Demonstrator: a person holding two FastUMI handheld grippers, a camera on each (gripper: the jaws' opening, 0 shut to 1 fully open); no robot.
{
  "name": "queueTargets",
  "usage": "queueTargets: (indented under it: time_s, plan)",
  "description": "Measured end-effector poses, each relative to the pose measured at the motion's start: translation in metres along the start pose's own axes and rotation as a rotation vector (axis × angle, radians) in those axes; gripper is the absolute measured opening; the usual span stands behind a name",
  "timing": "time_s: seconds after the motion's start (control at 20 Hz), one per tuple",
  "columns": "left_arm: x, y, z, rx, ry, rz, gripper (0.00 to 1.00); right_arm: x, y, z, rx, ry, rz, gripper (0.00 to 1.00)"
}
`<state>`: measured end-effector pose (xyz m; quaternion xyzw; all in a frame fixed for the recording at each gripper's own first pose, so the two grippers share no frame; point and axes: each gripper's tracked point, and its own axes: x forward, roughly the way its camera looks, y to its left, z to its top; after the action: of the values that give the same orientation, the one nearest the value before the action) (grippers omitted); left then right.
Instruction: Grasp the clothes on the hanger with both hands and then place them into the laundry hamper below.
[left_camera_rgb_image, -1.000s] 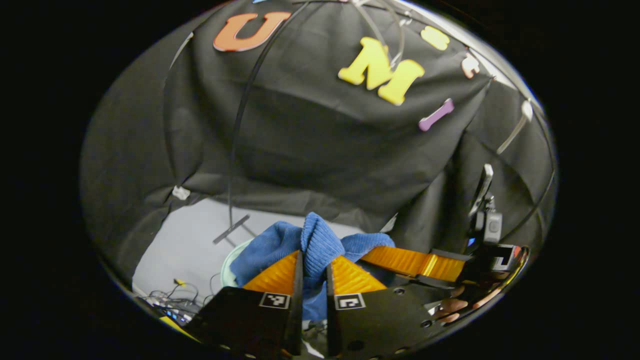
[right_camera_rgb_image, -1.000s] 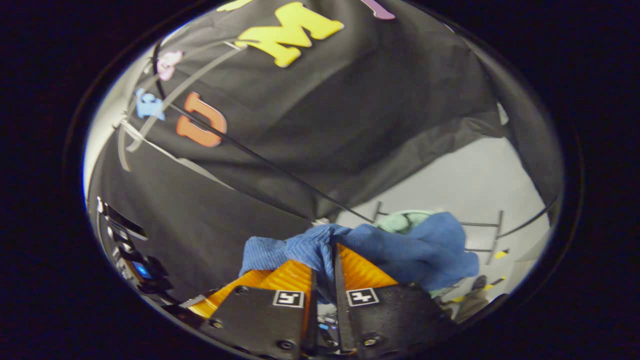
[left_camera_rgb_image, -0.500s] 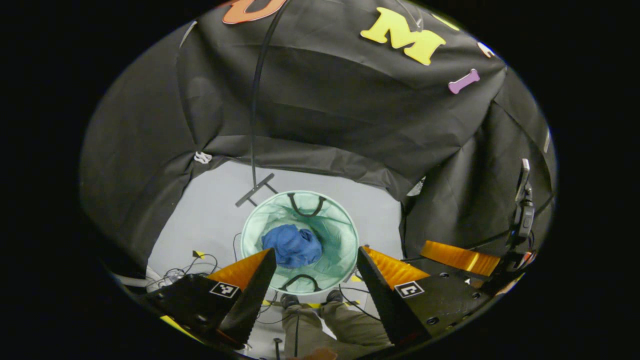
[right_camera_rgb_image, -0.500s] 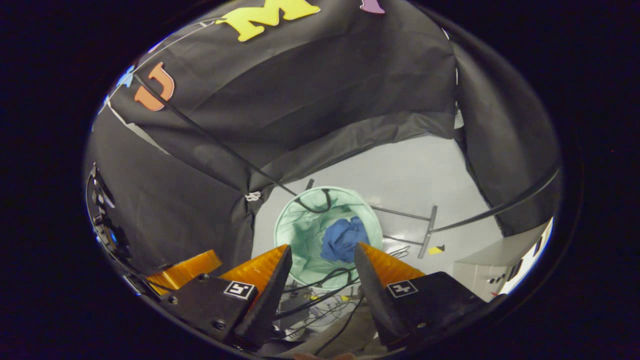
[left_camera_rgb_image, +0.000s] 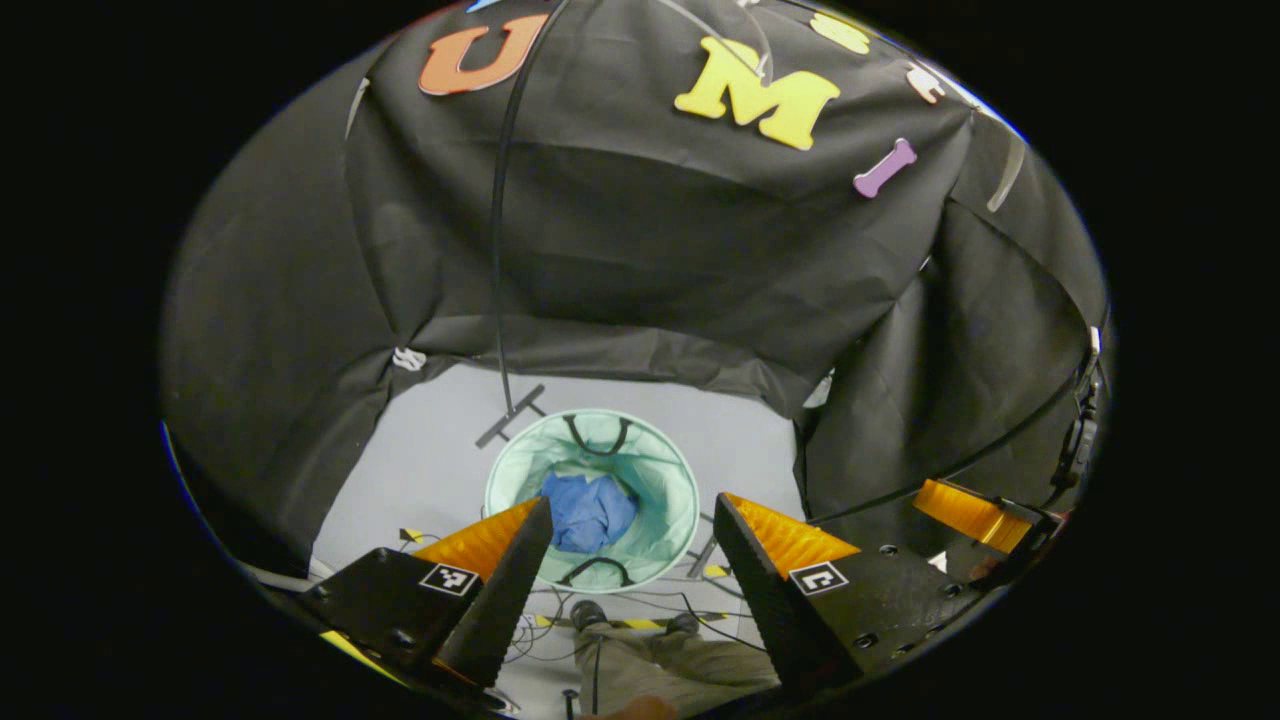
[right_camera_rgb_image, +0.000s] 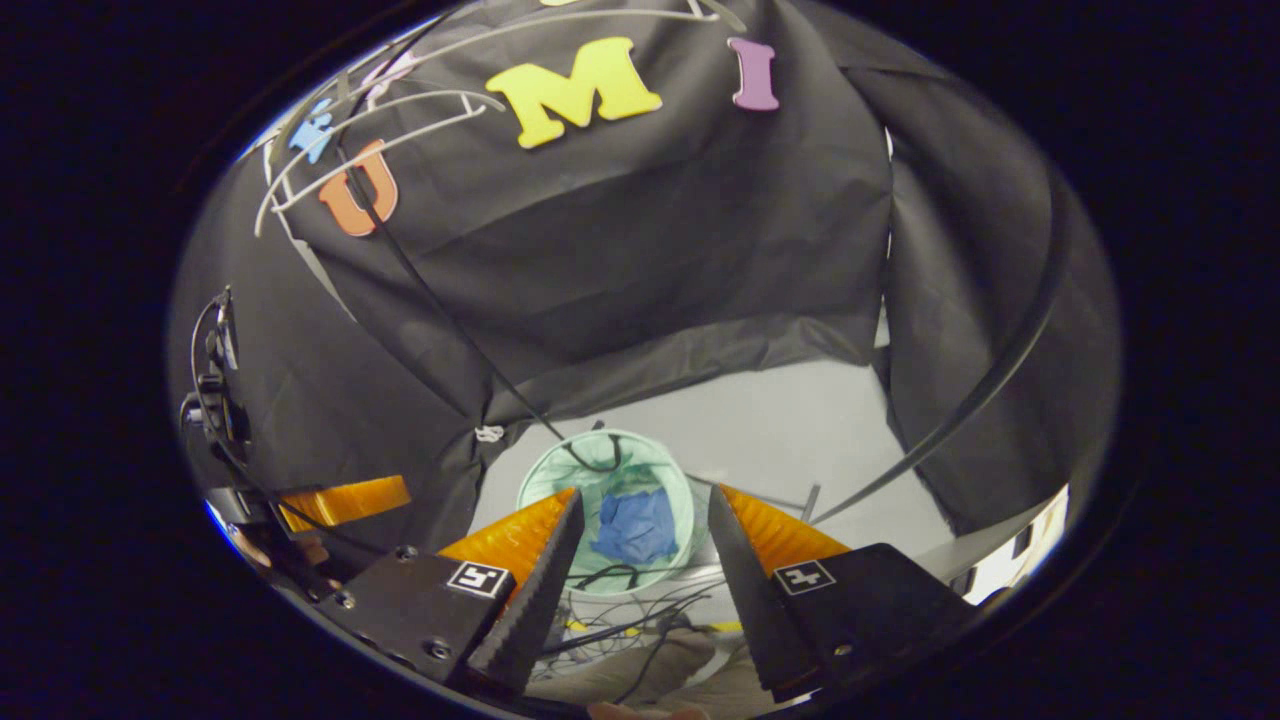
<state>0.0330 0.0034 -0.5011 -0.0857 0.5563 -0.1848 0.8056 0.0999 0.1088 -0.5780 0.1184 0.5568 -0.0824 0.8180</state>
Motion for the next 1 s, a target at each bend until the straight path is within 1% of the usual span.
queueTargets:
  time_s: [0.05, 0.1, 0.2, 0.4, 0.45, 0.5, 0.55, 0.65, 0.75, 0.85, 1.0]
  plan:
    - [-0.01, -0.007, 0.008, -0.004, -0.032, 0.003, 1.0, -0.011, -0.005, 0.006, -0.018, -0.032, 0.0, 0.82]
    - [-0.02, -0.013, 0.016, -0.007, -0.064, 0.01, 0.97, -0.023, -0.01, 0.018, -0.04, -0.066, 0.005, 0.82]
    - [-0.038, -0.026, 0.036, -0.005, -0.135, 0.027, 0.97, -0.05, -0.022, 0.04, -0.088, -0.148, 0.013, 0.82]
    - [-0.078, -0.047, 0.07, 0.043, -0.287, 0.052, 0.97, -0.107, -0.045, 0.085, -0.154, -0.298, 0.017, 0.82]
    - [-0.088, -0.051, 0.078, 0.051, -0.327, 0.058, 0.97, -0.12, -0.048, 0.093, -0.164, -0.332, 0.026, 0.82]
    - [-0.1, -0.057, 0.085, 0.052, -0.361, 0.061, 1.0, -0.133, -0.05, 0.103, -0.171, -0.365, 0.036, 0.82]
    - [-0.113, -0.062, 0.091, 0.048, -0.397, 0.064, 0.97, -0.146, -0.054, 0.111, -0.175, -0.4, 0.048, 0.82]
    - [-0.136, -0.069, 0.106, 0.049, -0.466, 0.065, 0.97, -0.167, -0.062, 0.132, -0.182, -0.47, 0.062, 0.82]
    - [-0.159, -0.074, 0.123, 0.072, -0.543, 0.074, 0.95, -0.191, -0.07, 0.157, -0.189, -0.542, 0.069, 0.82]
    - [-0.186, -0.079, 0.142, 0.102, -0.619, 0.086, 0.93, -0.218, -0.078, 0.178, -0.205, -0.624, 0.061, 0.82]
    - [-0.222, -0.093, 0.16, 0.161, -0.735, 0.105, 0.92, -0.261, -0.093, 0.213, -0.247, -0.768, 0.019, 0.82]
